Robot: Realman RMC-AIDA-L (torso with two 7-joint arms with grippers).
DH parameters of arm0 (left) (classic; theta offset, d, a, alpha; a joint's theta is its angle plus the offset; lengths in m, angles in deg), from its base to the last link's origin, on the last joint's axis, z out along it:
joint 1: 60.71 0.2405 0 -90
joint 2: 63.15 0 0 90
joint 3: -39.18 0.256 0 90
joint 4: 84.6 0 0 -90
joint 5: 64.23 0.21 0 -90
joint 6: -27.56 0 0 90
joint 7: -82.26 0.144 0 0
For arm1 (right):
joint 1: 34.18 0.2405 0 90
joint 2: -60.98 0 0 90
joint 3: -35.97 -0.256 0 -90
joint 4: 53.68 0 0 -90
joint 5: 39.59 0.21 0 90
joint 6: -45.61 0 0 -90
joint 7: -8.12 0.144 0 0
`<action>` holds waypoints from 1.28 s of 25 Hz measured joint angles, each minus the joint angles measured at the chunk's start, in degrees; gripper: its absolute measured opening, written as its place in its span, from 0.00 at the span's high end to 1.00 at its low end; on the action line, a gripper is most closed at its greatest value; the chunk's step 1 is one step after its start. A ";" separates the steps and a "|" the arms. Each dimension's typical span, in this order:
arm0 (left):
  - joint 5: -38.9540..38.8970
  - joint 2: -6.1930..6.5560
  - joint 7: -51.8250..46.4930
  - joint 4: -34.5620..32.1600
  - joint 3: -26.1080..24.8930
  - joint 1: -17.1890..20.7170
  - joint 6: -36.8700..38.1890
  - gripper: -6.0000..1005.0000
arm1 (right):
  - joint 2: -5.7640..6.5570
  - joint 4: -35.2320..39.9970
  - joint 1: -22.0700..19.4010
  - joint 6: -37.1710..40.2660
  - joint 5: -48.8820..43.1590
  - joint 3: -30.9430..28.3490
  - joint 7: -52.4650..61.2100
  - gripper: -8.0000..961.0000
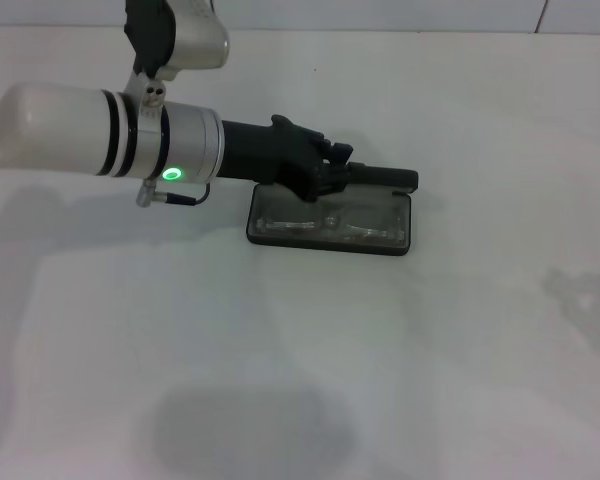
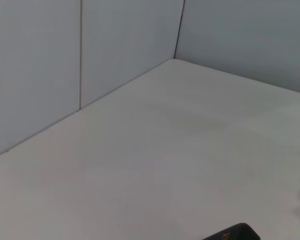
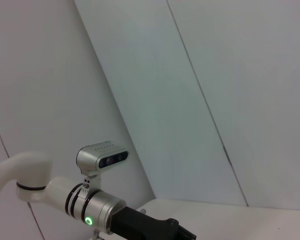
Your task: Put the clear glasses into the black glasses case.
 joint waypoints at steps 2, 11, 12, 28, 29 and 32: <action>-0.02 0.00 -0.04 -0.01 0.00 0.35 0.30 0.72 | -0.01 -0.31 0.02 0.05 -0.01 0.00 -0.08 0.86; -0.03 -0.06 -0.08 -0.11 0.00 1.91 1.39 0.72 | -0.03 -1.17 0.09 0.24 -0.05 0.04 -0.40 0.86; -0.02 -0.06 -0.06 -0.11 0.01 2.02 1.50 0.72 | -0.03 -1.18 0.09 0.25 -0.05 0.06 -0.40 0.86; 0.18 -0.27 1.75 -0.04 2.35 4.05 2.01 0.69 | -0.02 -1.28 0.48 0.34 -0.06 0.75 -0.41 0.86; 0.07 -0.28 2.36 -0.32 2.36 4.31 2.52 0.69 | -0.02 -1.28 0.50 0.34 -0.05 0.80 -0.40 0.86; -0.66 -0.32 3.48 -2.23 2.38 5.01 6.16 0.68 | -0.02 -1.27 0.47 0.37 -0.05 0.80 -0.40 0.86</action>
